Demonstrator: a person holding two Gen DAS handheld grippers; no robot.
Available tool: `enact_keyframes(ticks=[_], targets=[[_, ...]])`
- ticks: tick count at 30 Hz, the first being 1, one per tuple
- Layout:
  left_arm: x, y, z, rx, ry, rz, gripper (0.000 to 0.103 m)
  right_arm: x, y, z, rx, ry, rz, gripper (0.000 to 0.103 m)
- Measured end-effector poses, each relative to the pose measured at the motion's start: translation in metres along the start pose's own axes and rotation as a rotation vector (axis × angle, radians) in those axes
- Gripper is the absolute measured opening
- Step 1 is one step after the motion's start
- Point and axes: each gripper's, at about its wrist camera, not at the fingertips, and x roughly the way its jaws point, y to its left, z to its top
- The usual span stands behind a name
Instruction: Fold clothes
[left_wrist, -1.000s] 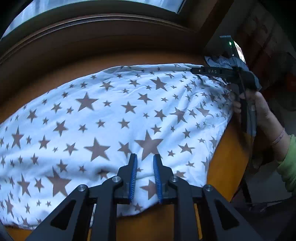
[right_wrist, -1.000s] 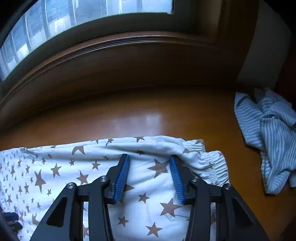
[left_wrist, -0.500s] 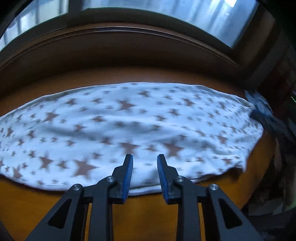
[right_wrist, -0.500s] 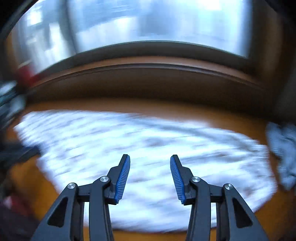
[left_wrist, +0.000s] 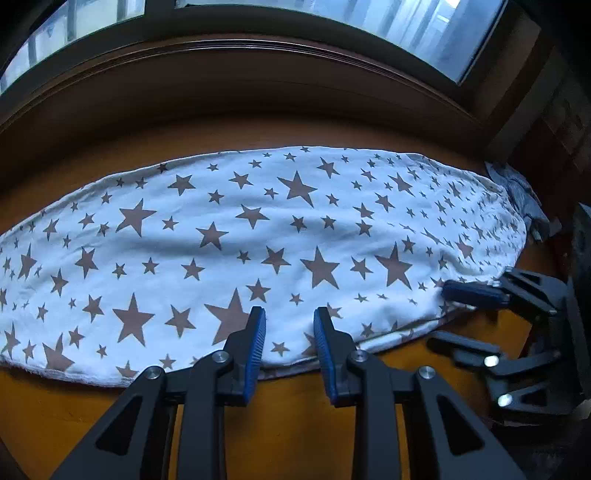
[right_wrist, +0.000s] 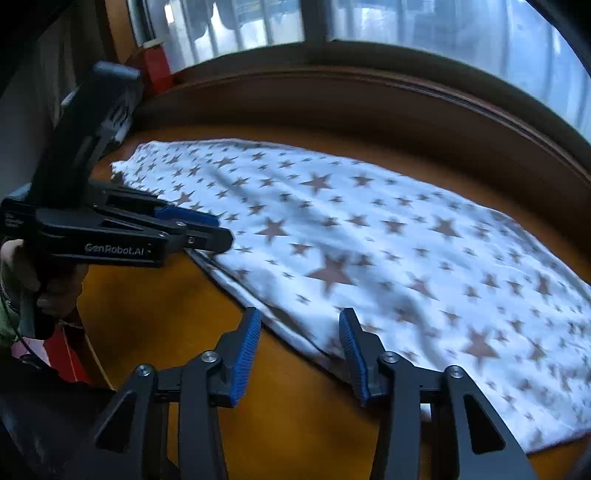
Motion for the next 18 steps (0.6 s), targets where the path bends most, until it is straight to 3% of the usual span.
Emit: enact_keyframes(ticks=[3,5,7,10,16,18], targets=[[-0.002,0.006,-0.003,0.008,-0.002,-0.007,0.024,0.012,0.008,0.004,-0.044,0.019,-0.030,0.022],[-0.004,0.010,-0.005,0.007,-0.003,-0.011,0.024,0.015,0.009,0.007,-0.049,0.024,-0.036,0.018],[-0.011,0.014,-0.009,0.008,-0.005,-0.010,0.024,0.015,0.003,0.009,-0.022,0.030,-0.014,0.007],[-0.018,0.018,-0.012,0.013,-0.007,-0.009,0.024,0.013,-0.006,0.011,0.036,0.029,0.027,0.006],[-0.017,0.022,-0.010,0.010,-0.011,0.007,0.024,-0.005,-0.029,0.013,0.232,-0.026,0.221,0.006],[-0.020,0.025,-0.008,0.005,-0.015,0.011,0.024,0.002,-0.029,0.011,0.226,0.010,0.216,0.006]])
